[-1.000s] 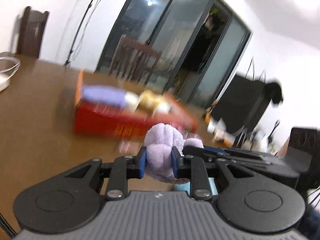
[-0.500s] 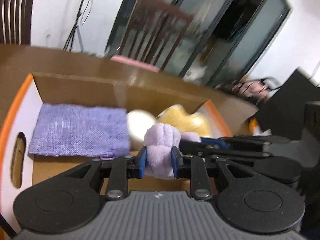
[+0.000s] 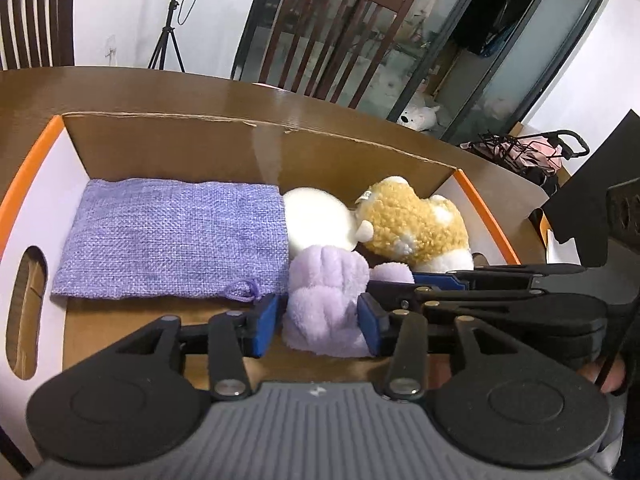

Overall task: Organize soft objects
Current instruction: 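Carry the lilac headband into the box and open the right gripper, then move the right gripper back over the light-blue plush monster, then grasp the light-blue fluffy plush monster with the right gripper, then carry the blue plush into the box and open the right gripper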

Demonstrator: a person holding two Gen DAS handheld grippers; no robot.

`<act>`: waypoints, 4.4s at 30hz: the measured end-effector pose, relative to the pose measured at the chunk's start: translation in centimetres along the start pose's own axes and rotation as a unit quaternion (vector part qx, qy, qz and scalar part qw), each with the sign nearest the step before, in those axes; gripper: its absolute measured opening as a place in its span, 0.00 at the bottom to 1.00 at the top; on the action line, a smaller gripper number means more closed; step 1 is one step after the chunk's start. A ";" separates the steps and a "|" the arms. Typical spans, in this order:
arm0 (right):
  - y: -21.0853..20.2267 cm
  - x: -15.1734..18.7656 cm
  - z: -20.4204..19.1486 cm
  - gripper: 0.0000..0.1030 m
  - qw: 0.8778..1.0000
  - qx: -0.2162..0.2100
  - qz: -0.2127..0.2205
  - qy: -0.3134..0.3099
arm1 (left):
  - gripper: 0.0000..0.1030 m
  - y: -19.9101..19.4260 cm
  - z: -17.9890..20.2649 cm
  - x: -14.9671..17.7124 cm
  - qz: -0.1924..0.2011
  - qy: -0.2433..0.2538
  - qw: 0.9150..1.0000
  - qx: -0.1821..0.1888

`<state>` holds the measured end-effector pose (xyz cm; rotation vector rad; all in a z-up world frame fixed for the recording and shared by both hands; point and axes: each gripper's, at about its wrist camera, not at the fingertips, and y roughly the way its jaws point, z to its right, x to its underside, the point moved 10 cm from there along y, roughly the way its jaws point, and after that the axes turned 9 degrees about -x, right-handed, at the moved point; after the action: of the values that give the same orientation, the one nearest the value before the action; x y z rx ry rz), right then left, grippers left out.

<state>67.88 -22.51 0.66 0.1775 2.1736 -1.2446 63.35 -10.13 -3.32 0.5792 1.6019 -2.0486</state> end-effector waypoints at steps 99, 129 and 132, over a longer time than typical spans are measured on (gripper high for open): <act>-17.8 10.7 -12.7 0.33 0.967 -0.082 0.239 -0.035 | 0.37 -17.8 0.8 7.5 0.179 0.009 0.974 0.139; -15.7 4.6 -7.8 0.57 0.986 0.023 0.165 0.017 | 0.73 -19.9 -1.6 3.2 0.211 0.077 0.974 0.014; -19.9 4.7 -8.6 0.61 0.980 0.032 0.197 -0.002 | 0.81 -23.6 -0.9 3.7 0.249 0.096 0.964 0.006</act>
<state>52.24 -27.26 15.67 0.6011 1.9698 -1.0828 46.24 -4.75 12.53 1.0900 1.3655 -1.6631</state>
